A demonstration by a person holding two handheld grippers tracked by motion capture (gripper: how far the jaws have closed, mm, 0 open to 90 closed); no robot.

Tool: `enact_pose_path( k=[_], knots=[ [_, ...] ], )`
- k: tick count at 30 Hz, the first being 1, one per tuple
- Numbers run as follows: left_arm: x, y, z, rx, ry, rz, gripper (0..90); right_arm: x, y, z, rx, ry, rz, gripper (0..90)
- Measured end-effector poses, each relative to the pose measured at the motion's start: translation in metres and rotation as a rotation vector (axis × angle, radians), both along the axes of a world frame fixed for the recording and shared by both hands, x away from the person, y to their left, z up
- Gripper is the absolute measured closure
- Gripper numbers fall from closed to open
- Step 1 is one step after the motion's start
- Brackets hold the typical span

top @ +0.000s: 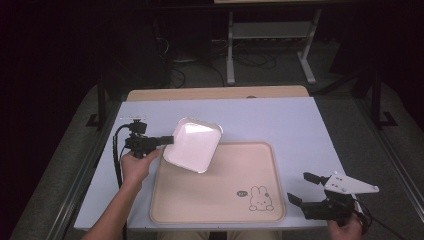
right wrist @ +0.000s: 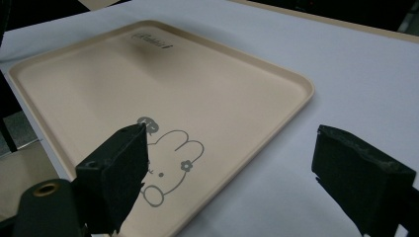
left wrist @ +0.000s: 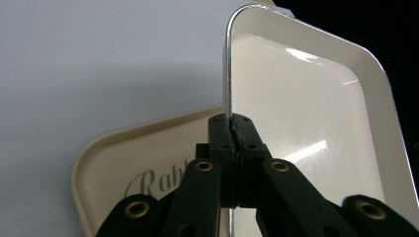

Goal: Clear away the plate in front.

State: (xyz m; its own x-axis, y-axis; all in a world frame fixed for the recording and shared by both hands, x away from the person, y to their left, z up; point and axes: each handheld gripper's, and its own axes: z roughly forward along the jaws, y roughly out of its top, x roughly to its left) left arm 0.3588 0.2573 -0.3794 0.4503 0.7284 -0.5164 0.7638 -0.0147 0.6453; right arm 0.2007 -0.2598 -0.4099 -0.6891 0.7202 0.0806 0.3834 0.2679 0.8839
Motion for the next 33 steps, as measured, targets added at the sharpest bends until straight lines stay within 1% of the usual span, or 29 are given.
enact_pose_path(
  k=[7, 14, 15, 18, 20, 24, 26, 27, 30, 32, 33],
  knots=[
    [-0.013, 0.002, -0.004, -0.018, 0.011, -0.007, 88.8, -0.001, 0.001, 0.000, -0.007, 0.001, 0.000, 13.3],
    [-0.024, -0.003, -0.013, -0.010, 0.030, -0.024, 88.9, -0.001, 0.001, 0.000, -0.005, -0.001, -0.004, 13.3],
    [-0.025, -0.004, -0.013, -0.005, 0.030, -0.026, 88.9, -0.002, 0.001, 0.000, -0.004, -0.001, -0.004, 13.3],
    [-0.030, -0.006, -0.015, -0.014, 0.036, -0.033, 88.9, -0.002, 0.001, 0.000, -0.007, 0.000, -0.004, 13.3],
    [-0.034, -0.008, -0.016, -0.010, 0.032, -0.032, 88.9, -0.002, 0.001, 0.000, -0.007, -0.001, -0.002, 13.3],
    [-0.041, -0.011, -0.020, -0.018, 0.030, -0.009, 88.9, -0.002, 0.001, 0.000, -0.008, -0.001, -0.004, 13.3],
    [-0.043, -0.012, -0.022, -0.004, 0.024, 0.011, 88.8, -0.002, 0.001, 0.001, -0.008, 0.000, -0.004, 13.3],
    [-0.044, -0.011, -0.024, -0.006, 0.028, 0.017, 88.9, -0.002, 0.001, 0.001, -0.009, -0.001, -0.002, 13.3],
    [-0.047, -0.010, -0.031, -0.030, 0.053, 0.035, 88.8, -0.002, 0.002, 0.001, -0.011, -0.001, -0.001, 13.3],
    [-0.049, -0.011, -0.034, -0.020, 0.056, 0.045, 88.8, -0.002, 0.002, 0.000, -0.011, -0.001, -0.002, 13.3],
    [-0.051, -0.012, -0.036, -0.016, 0.064, 0.050, 88.8, -0.002, 0.002, 0.000, -0.012, 0.000, -0.002, 13.3]
  ],
)
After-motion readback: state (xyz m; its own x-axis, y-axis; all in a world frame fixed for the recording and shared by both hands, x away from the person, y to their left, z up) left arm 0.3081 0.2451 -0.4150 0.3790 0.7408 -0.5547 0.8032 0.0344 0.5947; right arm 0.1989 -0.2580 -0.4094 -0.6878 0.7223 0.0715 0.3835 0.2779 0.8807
